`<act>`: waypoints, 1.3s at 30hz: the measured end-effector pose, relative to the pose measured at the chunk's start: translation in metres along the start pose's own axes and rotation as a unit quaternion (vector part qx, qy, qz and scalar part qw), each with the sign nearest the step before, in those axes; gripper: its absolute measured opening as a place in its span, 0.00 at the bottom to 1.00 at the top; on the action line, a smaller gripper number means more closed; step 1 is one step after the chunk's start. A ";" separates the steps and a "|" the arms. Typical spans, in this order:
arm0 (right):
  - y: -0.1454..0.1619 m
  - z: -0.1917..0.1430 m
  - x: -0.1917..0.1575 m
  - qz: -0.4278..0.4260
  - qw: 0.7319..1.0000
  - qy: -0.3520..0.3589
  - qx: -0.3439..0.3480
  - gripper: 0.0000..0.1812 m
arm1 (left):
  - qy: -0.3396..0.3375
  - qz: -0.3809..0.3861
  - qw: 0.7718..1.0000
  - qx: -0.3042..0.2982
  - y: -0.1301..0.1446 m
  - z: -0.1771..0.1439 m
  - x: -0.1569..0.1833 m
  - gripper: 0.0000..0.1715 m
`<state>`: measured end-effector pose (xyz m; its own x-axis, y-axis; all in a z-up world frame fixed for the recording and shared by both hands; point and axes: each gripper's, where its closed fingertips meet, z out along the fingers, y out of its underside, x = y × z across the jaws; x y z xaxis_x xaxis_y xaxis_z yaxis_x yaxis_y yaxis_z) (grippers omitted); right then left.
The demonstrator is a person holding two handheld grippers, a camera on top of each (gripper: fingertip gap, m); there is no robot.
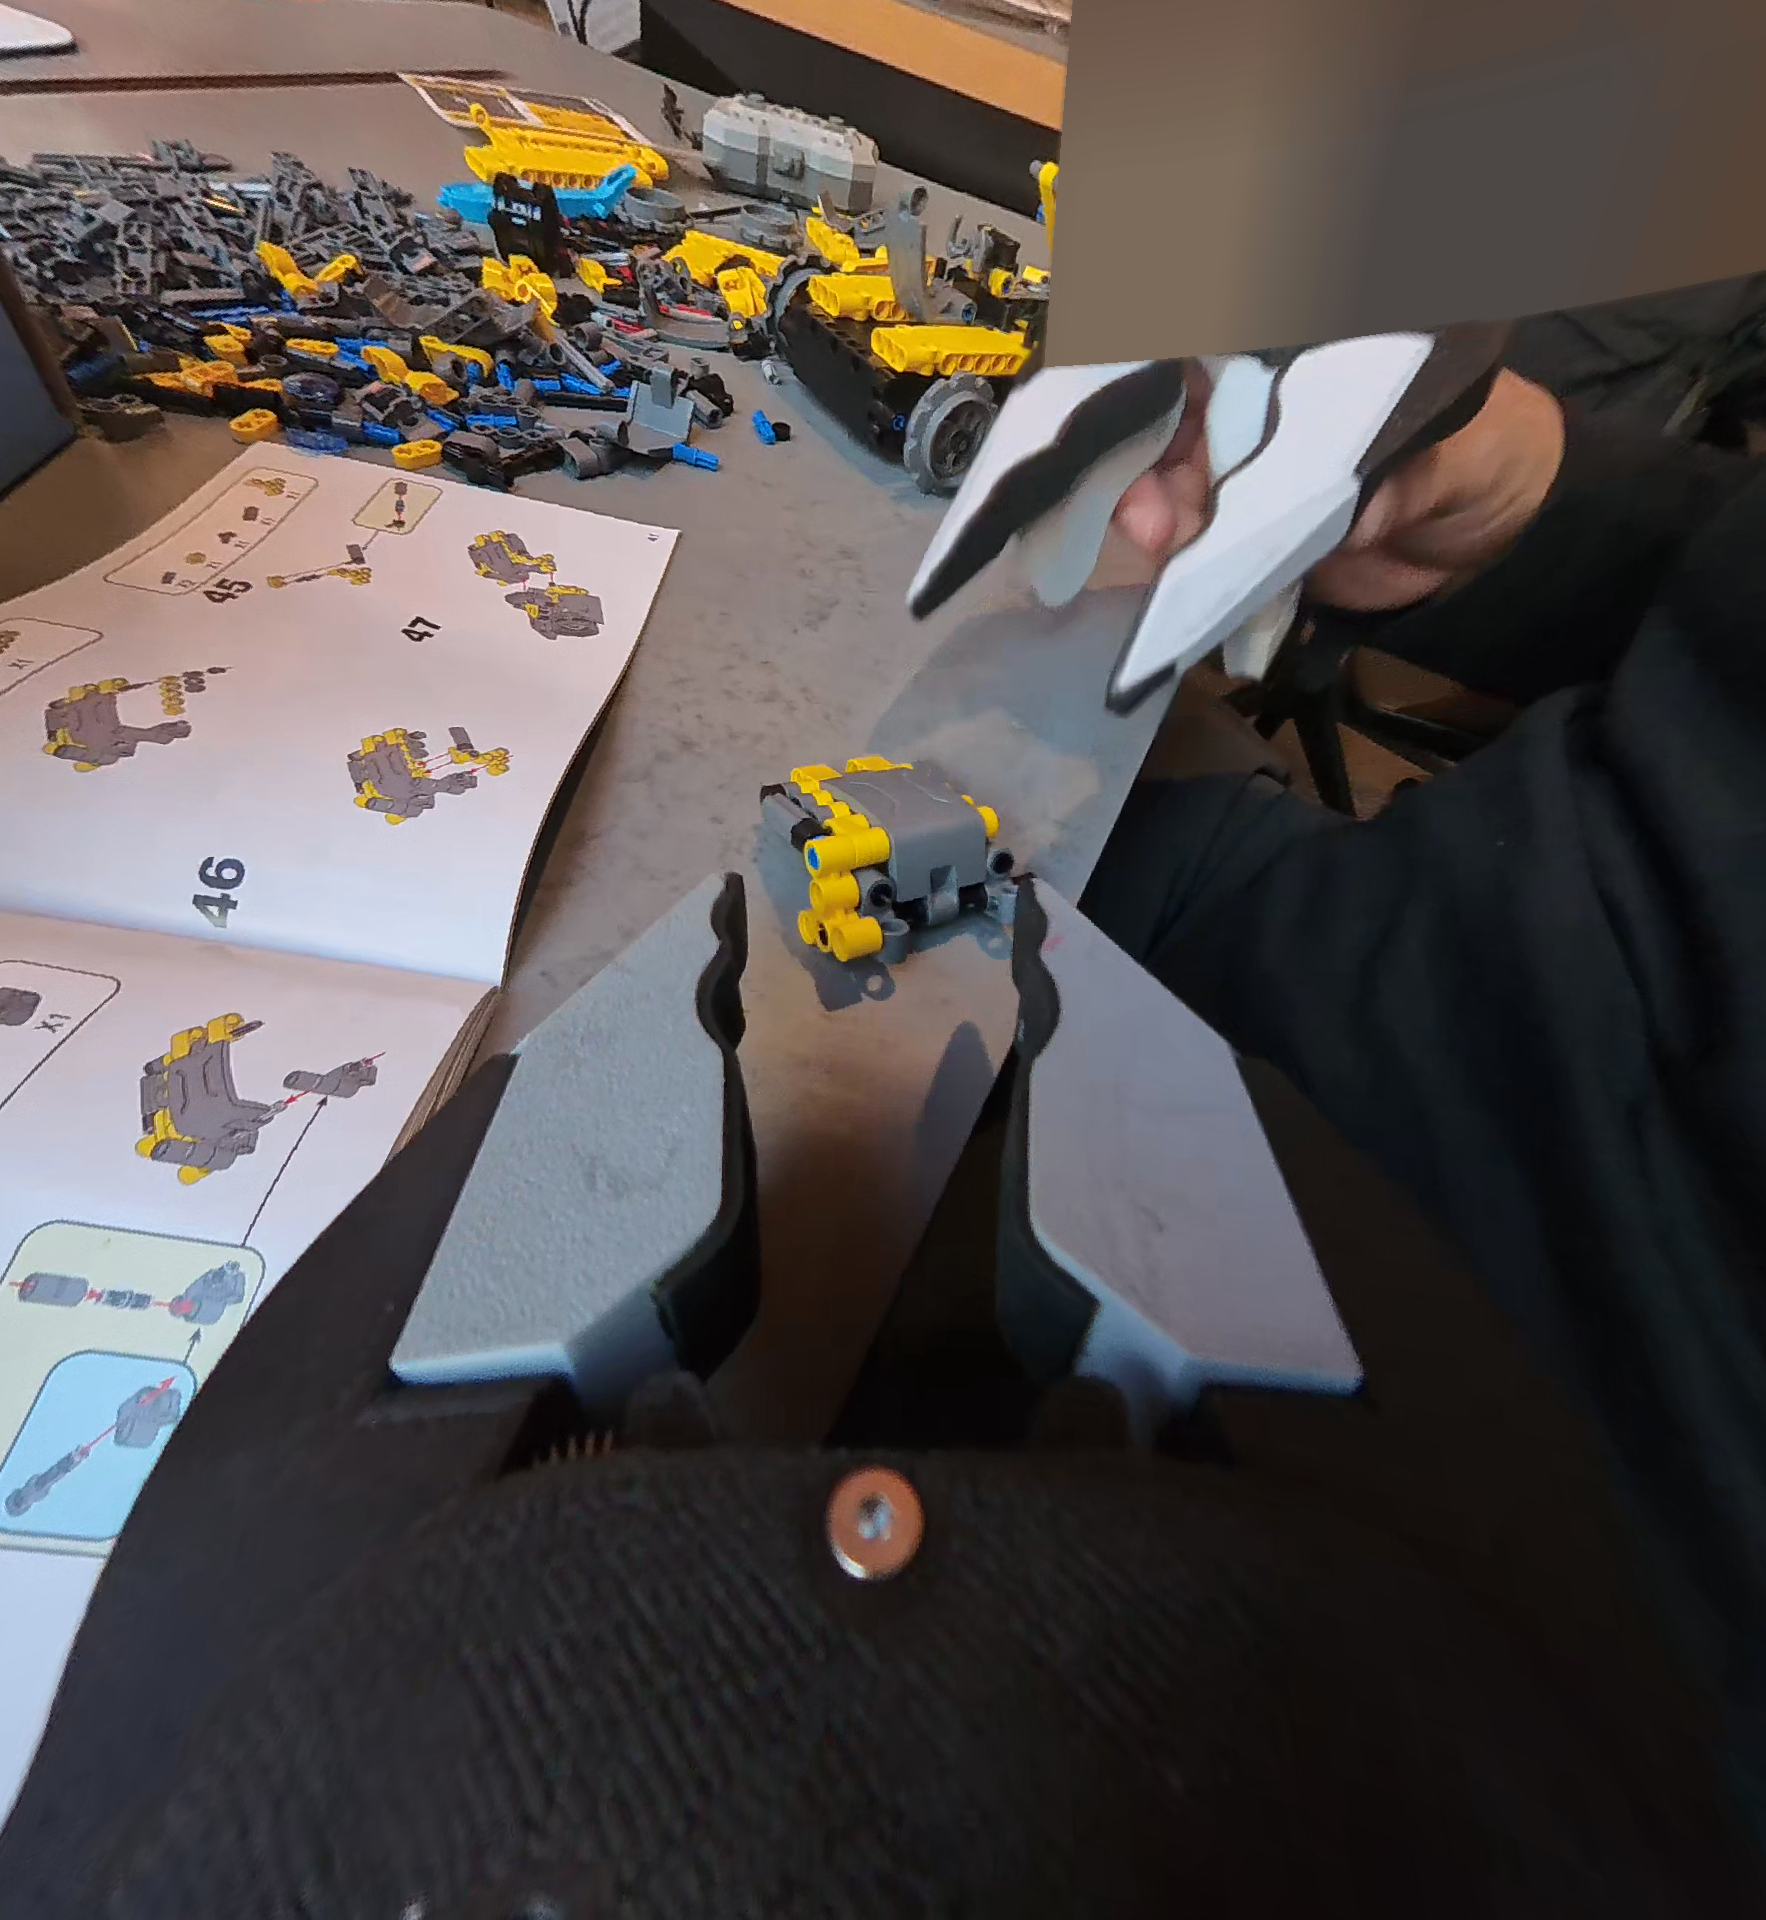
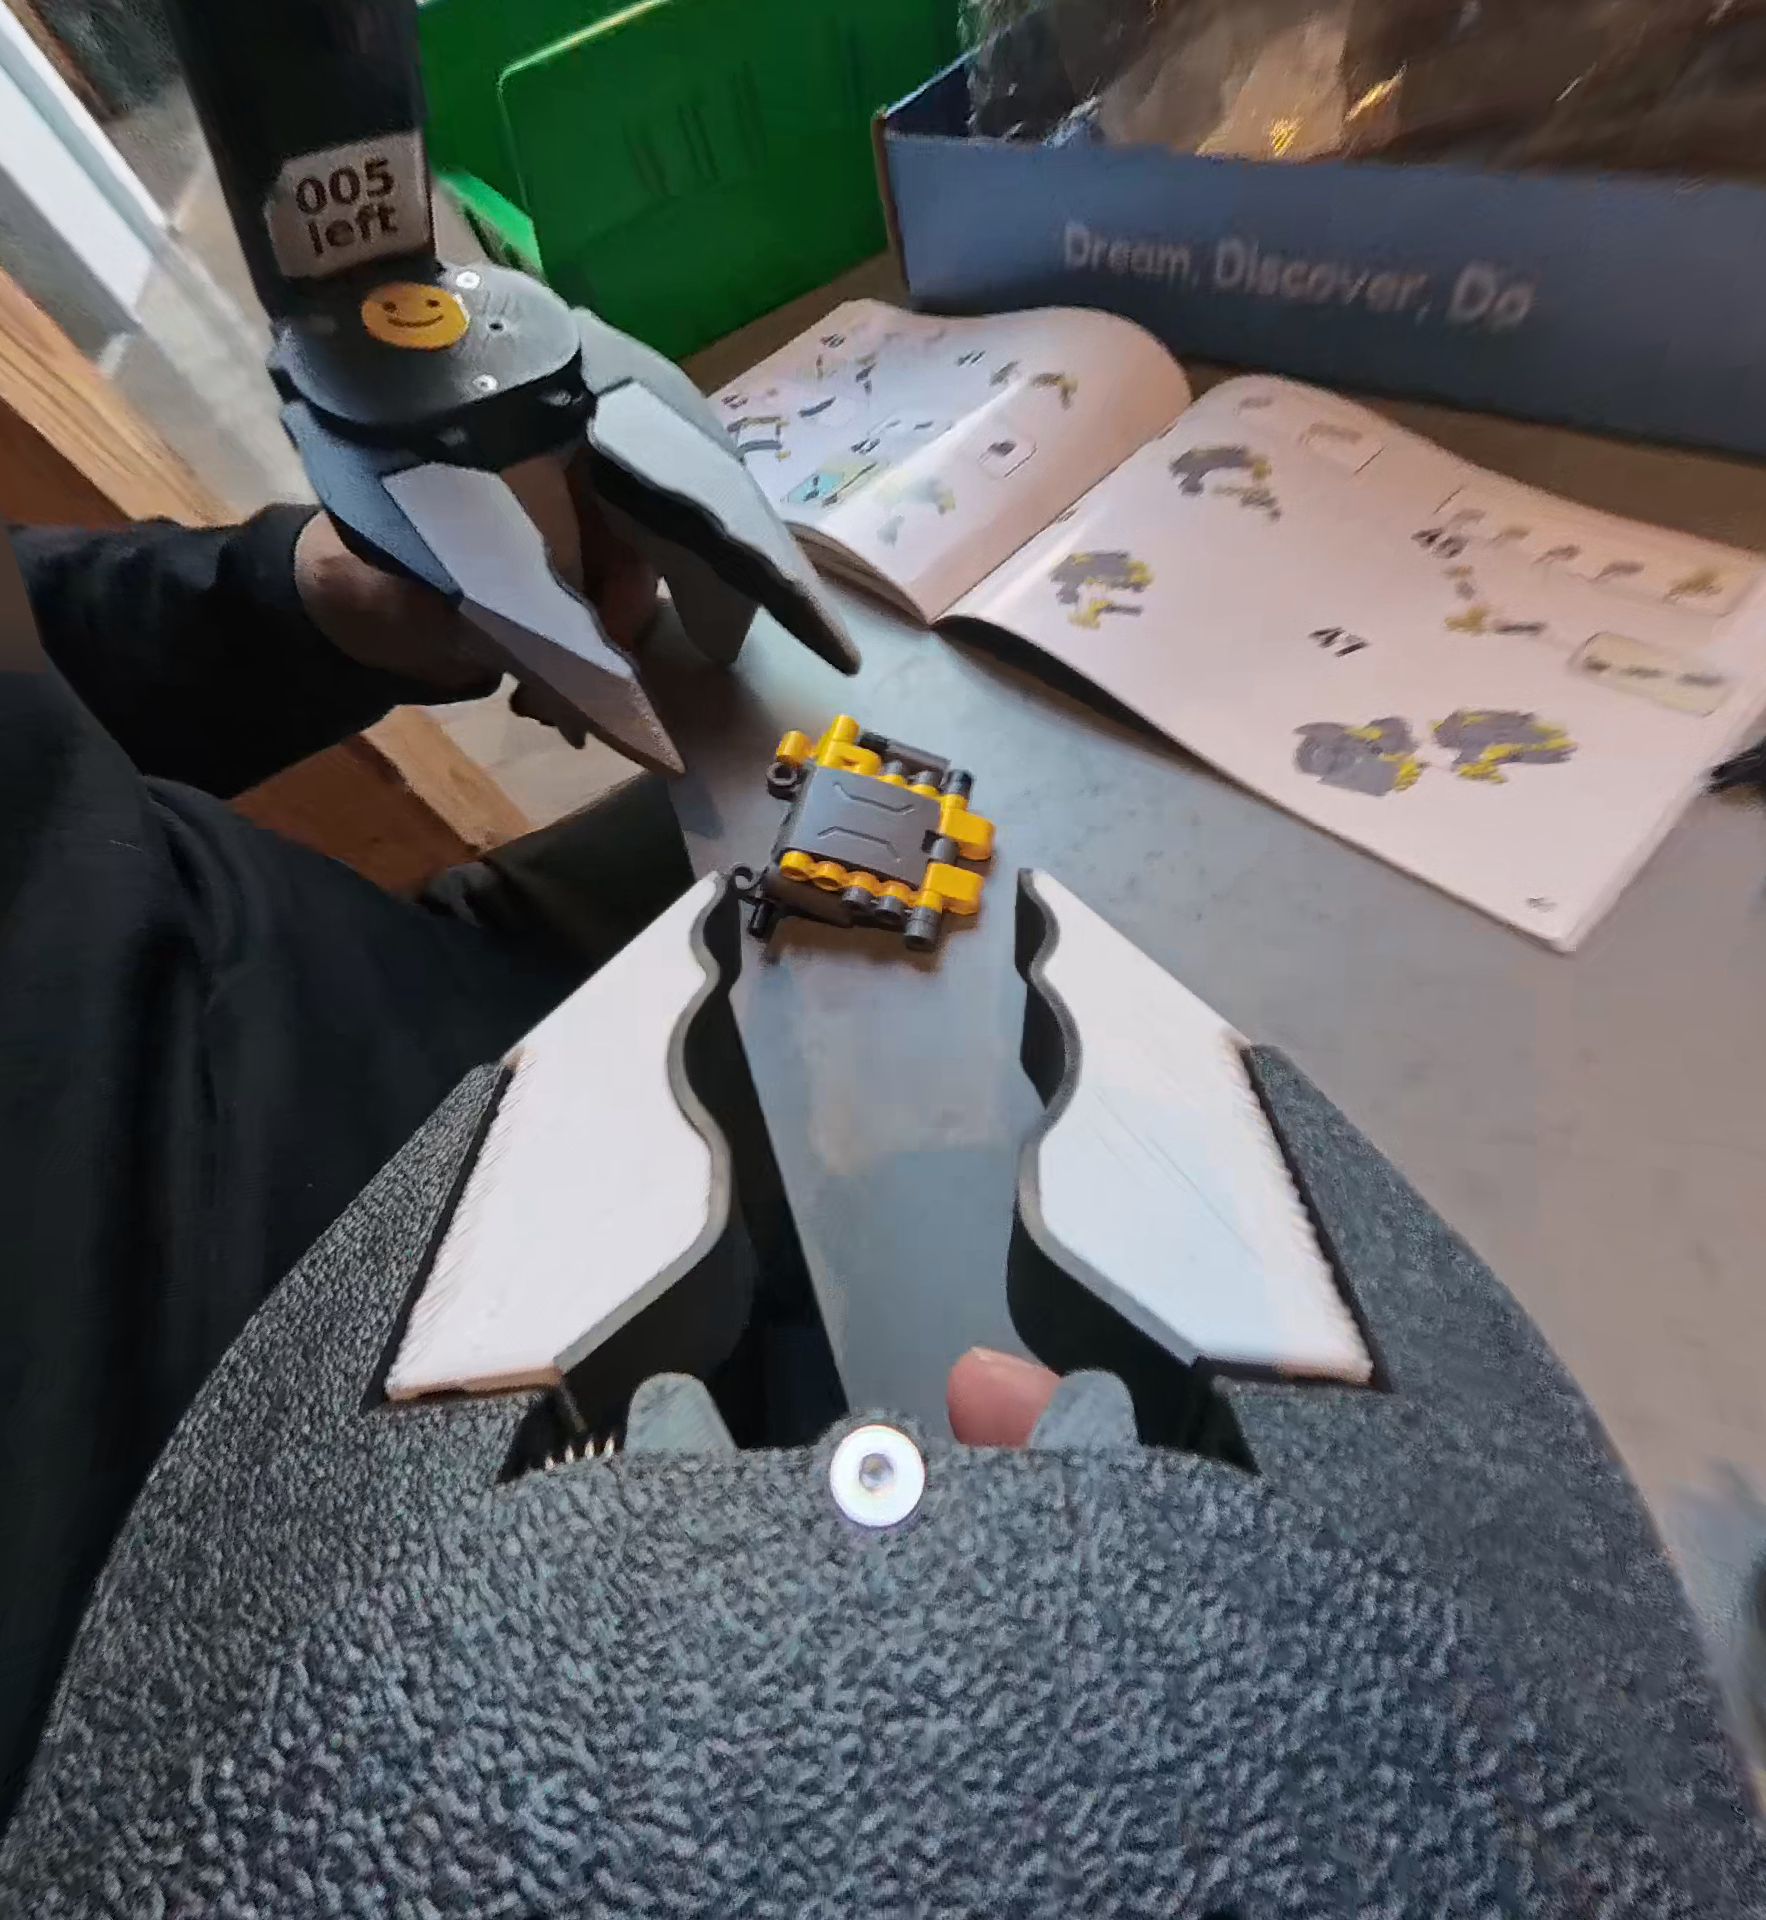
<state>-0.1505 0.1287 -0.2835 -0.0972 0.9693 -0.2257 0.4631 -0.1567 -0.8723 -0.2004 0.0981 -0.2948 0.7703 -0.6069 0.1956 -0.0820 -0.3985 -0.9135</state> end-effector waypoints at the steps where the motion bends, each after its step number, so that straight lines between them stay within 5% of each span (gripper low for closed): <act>1: -0.005 -0.007 0.004 -0.011 1.000 0.015 0.003 0.28 | -0.003 0.004 1.000 0.000 0.000 0.000 0.000 0.29; 6: -0.027 -0.064 0.060 -0.072 0.986 0.148 -0.031 0.19 | -0.011 -0.002 1.000 0.012 -0.002 0.000 -0.002 0.26; 9: -0.026 -0.094 0.099 -0.070 0.971 0.207 -0.100 0.22 | -0.003 -0.024 0.999 0.024 -0.004 -0.002 -0.003 0.27; 18: 0.017 -0.100 0.131 -0.104 0.936 0.226 -0.249 0.22 | -0.008 -0.030 0.999 0.032 -0.004 -0.005 -0.004 0.26; 21: 0.035 -0.104 0.135 -0.129 0.915 0.243 -0.295 0.14 | -0.005 -0.030 0.999 0.033 -0.004 -0.006 -0.003 0.25; 23: 0.043 -0.102 0.122 -0.110 0.924 0.228 -0.288 0.12 | -0.005 -0.031 0.999 0.036 -0.004 -0.007 -0.003 0.25; 26: 0.050 -0.100 0.102 -0.087 0.938 0.216 -0.258 0.22 | -0.004 -0.034 0.999 0.040 -0.004 -0.008 -0.004 0.25; 29: 0.029 -0.098 0.075 -0.086 0.966 0.181 -0.161 0.21 | 0.000 -0.034 0.998 0.043 -0.005 -0.008 -0.003 0.25; 34: -0.017 -0.174 0.098 -0.061 0.973 0.223 -0.016 0.29 | -0.001 -0.037 0.998 0.041 -0.005 -0.007 -0.004 0.27; 37: -0.008 -0.225 0.131 -0.005 0.973 0.227 -0.036 0.46 | -0.005 -0.030 0.999 0.035 -0.005 -0.005 -0.004 0.28; 39: 0.010 -0.236 0.144 -0.012 0.969 0.224 -0.100 0.48 | -0.006 -0.023 0.999 0.032 -0.005 -0.003 -0.003 0.28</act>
<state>0.0479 0.3117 -0.2225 0.2614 0.9642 0.0439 0.6321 -0.1366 -0.7628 -0.2045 0.0997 -0.2899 0.7801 -0.5803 0.2340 -0.0060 -0.3808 -0.9246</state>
